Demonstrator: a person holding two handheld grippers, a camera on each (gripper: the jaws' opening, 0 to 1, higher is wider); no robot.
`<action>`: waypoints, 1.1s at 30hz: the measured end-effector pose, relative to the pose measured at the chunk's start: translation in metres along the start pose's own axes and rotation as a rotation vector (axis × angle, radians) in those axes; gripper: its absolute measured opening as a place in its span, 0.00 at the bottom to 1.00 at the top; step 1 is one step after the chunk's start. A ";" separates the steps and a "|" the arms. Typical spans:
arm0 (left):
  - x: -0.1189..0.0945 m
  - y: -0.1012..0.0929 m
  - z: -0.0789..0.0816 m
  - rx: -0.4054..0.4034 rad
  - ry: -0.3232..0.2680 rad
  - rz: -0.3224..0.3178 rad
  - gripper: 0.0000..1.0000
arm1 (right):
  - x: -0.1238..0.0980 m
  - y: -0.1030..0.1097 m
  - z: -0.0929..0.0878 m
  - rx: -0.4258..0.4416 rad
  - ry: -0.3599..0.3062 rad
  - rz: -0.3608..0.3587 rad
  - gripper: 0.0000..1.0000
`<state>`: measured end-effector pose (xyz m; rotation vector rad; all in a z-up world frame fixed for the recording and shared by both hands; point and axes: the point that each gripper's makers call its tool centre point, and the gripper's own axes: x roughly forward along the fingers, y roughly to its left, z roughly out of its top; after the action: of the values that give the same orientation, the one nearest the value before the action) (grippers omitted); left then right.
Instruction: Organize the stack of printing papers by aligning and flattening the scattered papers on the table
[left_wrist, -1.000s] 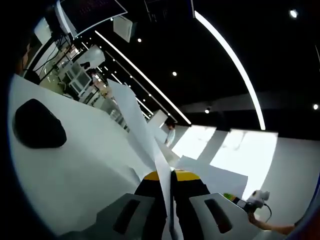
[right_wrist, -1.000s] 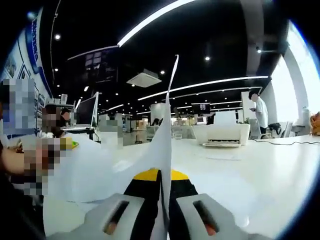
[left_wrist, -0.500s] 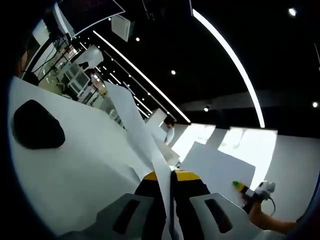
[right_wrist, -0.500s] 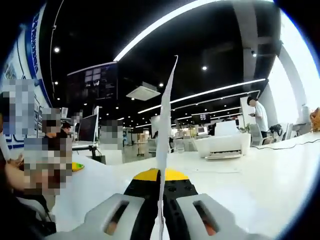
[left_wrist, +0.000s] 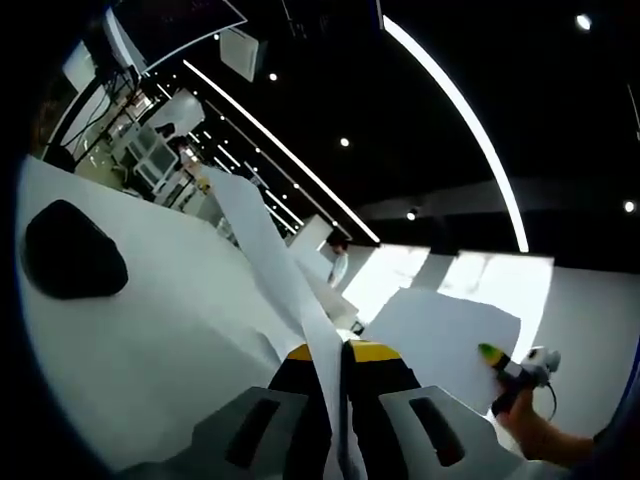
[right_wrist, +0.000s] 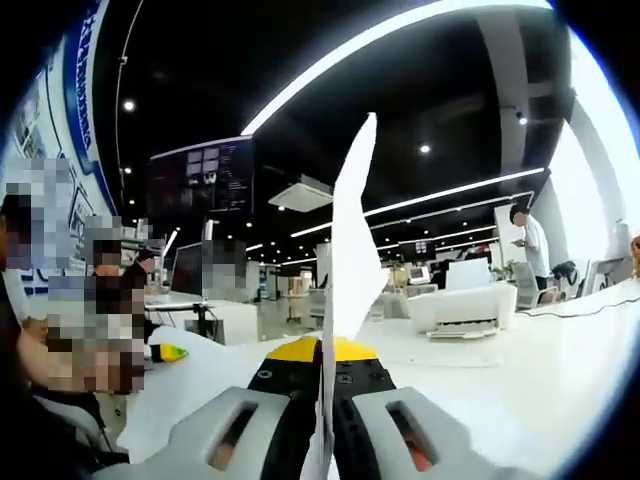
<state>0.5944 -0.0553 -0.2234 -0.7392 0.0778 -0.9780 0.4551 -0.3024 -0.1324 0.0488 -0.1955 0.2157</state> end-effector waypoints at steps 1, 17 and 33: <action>0.000 0.000 0.000 0.000 0.000 0.000 0.07 | 0.001 0.002 0.002 0.004 -0.003 0.005 0.00; 0.000 0.000 0.000 0.009 0.001 -0.004 0.07 | 0.004 0.048 0.044 -0.008 -0.095 0.114 0.00; 0.000 -0.001 -0.001 0.008 0.003 -0.007 0.07 | 0.003 0.075 0.076 -0.102 -0.130 0.148 0.00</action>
<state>0.5932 -0.0565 -0.2235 -0.7313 0.0738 -0.9850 0.4277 -0.2337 -0.0549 -0.0532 -0.3402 0.3499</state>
